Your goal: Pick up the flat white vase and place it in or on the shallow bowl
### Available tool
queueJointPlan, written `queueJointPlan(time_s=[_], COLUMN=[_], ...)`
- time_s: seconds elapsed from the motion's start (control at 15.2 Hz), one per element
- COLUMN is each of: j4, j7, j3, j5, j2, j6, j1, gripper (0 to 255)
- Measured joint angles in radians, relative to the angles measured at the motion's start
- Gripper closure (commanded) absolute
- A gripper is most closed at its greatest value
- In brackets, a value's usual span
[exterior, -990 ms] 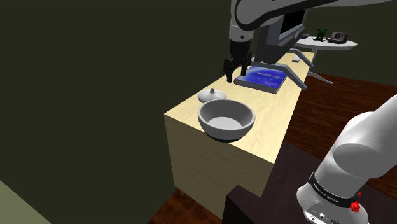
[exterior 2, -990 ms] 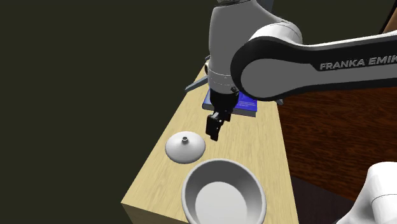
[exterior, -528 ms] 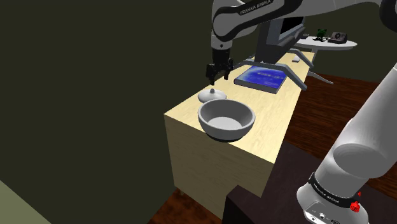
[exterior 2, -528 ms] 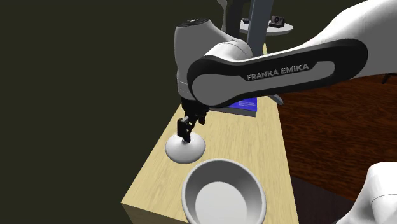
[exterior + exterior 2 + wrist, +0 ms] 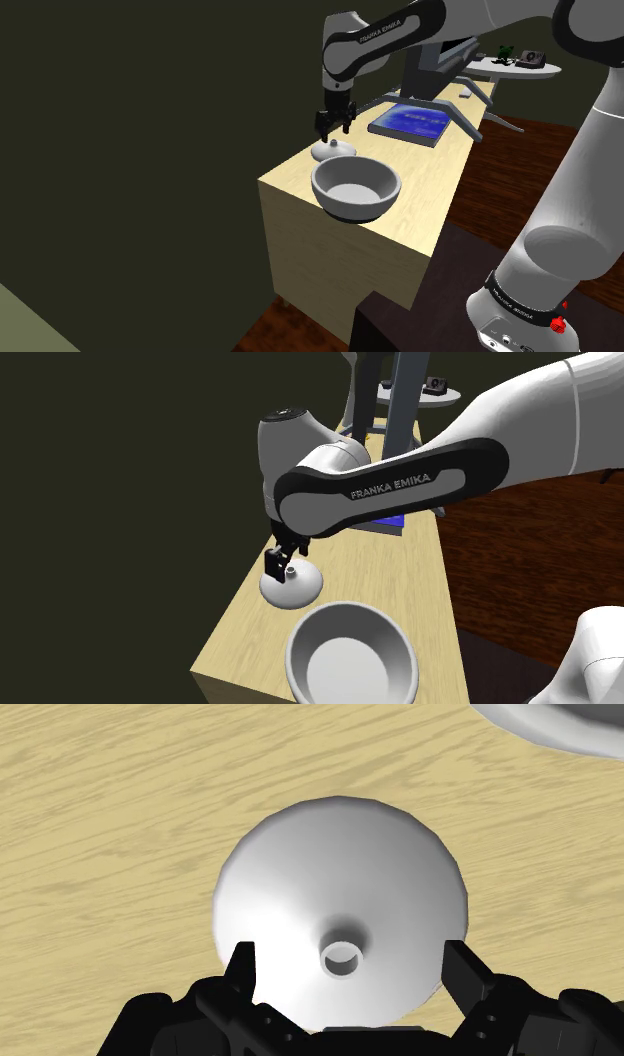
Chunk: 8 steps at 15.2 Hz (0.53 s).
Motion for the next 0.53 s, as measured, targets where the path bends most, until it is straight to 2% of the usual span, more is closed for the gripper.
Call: queueJointPlan(time_s=[0.53], j4=[-0.028], j7=[0.003], j3=[0.0], j5=[-0.001], j2=[0.006], j6=[0.035], j1=[0.0], gripper=[0])
